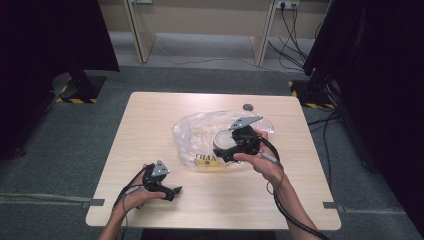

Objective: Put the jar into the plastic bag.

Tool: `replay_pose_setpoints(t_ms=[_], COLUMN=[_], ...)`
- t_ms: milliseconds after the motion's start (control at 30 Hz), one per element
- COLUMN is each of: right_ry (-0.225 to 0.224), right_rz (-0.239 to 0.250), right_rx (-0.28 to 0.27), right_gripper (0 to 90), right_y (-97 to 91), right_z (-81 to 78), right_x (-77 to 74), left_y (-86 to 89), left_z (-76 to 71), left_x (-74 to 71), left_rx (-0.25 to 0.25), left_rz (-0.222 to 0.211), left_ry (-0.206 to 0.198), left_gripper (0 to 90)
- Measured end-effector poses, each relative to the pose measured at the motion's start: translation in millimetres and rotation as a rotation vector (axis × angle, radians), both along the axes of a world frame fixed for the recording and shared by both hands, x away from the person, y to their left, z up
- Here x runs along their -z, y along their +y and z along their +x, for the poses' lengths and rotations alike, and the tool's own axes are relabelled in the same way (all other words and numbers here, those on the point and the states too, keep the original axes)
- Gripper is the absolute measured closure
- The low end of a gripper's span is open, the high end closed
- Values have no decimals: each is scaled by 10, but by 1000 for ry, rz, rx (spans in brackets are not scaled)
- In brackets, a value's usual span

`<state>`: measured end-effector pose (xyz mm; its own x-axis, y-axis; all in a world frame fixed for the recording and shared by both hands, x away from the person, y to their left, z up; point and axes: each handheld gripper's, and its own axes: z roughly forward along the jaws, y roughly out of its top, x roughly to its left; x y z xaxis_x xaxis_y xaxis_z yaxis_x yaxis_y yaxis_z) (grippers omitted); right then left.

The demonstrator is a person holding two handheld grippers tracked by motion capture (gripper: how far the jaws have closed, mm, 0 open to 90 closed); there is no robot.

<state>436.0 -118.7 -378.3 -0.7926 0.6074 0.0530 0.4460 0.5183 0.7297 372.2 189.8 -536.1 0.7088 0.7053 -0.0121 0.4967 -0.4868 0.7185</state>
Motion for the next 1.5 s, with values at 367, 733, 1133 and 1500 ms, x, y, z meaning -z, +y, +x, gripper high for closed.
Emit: replay_pose_setpoints(t_ms=[367,733,1133,1500], right_ry=[9,12,10,17], right_rz=[-4,-13,-13,-14], right_rx=[54,101,129,138], right_gripper=[100,100,100,100], right_y=[37,80,113,153], right_z=[276,552,771,925], right_x=[44,208,354,493], left_y=[0,-1,0,0], left_z=[0,0,0,0], left_x=[-1,0,-1,-1], left_rx=[0,-1,0,0], left_rz=[0,-1,0,0], left_ry=[1,1,1,1], left_gripper=[0,0,0,0])
